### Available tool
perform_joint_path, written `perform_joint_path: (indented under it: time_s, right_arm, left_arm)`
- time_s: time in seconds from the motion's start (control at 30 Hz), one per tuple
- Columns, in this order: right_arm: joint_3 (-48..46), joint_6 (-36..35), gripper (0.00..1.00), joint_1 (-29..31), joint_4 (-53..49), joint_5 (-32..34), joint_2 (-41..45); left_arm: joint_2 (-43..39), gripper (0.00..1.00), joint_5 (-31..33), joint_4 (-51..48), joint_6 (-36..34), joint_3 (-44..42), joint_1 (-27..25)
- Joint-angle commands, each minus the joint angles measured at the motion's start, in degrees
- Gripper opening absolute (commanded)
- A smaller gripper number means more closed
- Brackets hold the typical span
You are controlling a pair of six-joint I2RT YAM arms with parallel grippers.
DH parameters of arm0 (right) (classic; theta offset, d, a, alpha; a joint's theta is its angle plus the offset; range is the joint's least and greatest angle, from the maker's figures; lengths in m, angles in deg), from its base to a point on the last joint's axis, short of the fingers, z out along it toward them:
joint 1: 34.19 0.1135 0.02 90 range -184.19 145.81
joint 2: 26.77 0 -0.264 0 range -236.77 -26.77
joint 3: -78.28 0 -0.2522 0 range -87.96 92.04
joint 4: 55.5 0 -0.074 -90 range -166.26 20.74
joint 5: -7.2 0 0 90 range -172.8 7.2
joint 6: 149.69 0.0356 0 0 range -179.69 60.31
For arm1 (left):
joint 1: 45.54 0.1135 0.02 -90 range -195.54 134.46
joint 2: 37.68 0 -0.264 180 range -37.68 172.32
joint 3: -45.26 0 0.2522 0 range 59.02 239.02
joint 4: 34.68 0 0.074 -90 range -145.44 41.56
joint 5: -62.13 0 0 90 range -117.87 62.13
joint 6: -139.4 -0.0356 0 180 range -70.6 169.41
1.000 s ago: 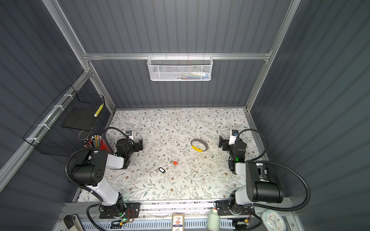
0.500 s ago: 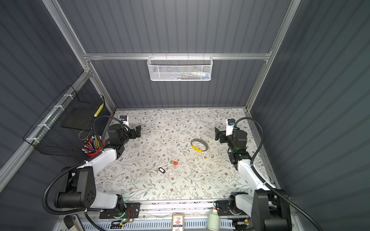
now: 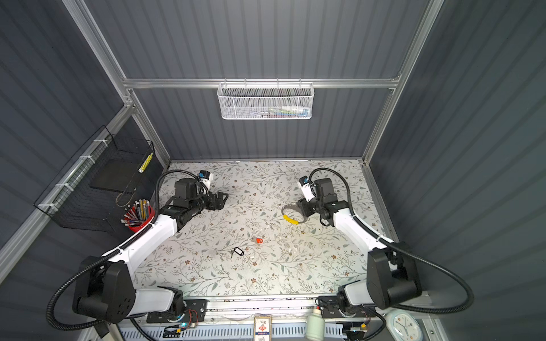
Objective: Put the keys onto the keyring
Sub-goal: 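Reach the right gripper to the silver keyring and grasp its rim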
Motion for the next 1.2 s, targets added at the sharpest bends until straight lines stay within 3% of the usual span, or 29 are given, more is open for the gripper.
perform_joint_path:
  time_s: [0.0, 0.2, 0.33, 0.57, 1.17]
  right_arm:
    - [5.15, -0.03, 0.49, 1.17, -8.59, -1.95, -4.67]
    - [11.81, 2.87, 0.43, 2.17, -13.23, 1.73, -10.68]
    - [16.33, 8.43, 0.38, 2.75, -16.41, 4.17, -13.39]
    - [19.96, 6.88, 0.34, 4.93, -18.28, 4.76, -18.57]
    - [25.38, 11.32, 0.23, 4.84, -18.62, 9.19, -25.85]
  left_arm:
    - [0.60, 0.82, -0.52, -3.10, -1.21, 1.15, -1.19]
    - [1.03, 0.74, 0.76, -2.84, -1.67, 1.21, -2.72]
    - [2.42, 0.66, 0.69, -2.97, -1.75, 2.78, -3.93]
    - [4.82, 0.58, -0.42, -3.81, -2.02, 5.78, -4.72]
    - [8.82, 0.48, -1.17, -3.31, -1.76, 8.03, -6.42]
